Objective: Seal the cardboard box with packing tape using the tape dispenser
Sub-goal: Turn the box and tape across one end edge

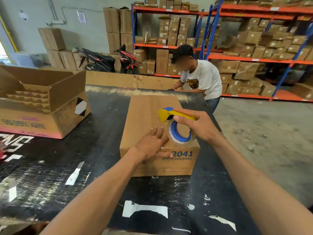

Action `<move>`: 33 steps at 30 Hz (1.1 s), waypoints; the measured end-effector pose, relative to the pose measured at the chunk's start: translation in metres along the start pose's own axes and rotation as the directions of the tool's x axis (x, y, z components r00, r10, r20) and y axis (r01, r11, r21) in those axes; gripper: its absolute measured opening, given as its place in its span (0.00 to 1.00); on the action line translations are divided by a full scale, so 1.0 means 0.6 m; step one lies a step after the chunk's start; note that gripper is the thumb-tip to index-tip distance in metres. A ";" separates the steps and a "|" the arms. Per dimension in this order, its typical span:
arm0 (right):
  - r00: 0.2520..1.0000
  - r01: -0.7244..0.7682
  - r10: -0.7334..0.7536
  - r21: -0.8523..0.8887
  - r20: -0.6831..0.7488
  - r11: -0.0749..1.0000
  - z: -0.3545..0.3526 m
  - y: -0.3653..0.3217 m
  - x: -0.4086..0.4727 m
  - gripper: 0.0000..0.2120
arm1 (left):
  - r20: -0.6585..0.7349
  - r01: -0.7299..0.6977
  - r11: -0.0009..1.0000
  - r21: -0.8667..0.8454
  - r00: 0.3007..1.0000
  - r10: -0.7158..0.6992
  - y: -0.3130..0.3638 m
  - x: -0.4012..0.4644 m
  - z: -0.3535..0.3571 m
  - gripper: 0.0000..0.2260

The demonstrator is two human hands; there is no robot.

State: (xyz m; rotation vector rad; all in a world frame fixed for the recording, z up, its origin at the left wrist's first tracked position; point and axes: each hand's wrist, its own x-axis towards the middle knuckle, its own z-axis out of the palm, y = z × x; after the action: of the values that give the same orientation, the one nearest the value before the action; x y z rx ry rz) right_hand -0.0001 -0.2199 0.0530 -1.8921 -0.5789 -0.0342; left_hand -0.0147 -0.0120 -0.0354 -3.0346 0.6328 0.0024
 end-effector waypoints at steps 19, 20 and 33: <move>0.981 -0.080 0.069 -0.054 -0.181 0.995 0.065 -0.021 -0.055 0.18 | -0.145 -0.061 0.977 -0.205 0.989 0.031 0.009 0.009 0.007 0.45; 0.981 -0.078 0.065 -0.064 -0.183 0.995 0.063 -0.022 -0.057 0.19 | -0.154 -0.059 0.973 -0.222 0.988 0.025 0.007 0.012 0.010 0.46; 0.947 0.231 -0.304 -0.433 -0.106 0.872 -0.003 -0.028 -0.151 0.21 | 0.315 0.110 -0.756 -0.645 0.940 -0.132 -0.011 -0.110 -0.076 0.21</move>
State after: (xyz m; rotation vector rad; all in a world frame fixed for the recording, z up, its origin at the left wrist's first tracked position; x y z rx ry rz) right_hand -0.0858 -0.2508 0.0417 -2.1754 -0.7570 -0.5376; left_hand -0.0730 0.0187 0.0108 -4.7634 -1.1850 2.1501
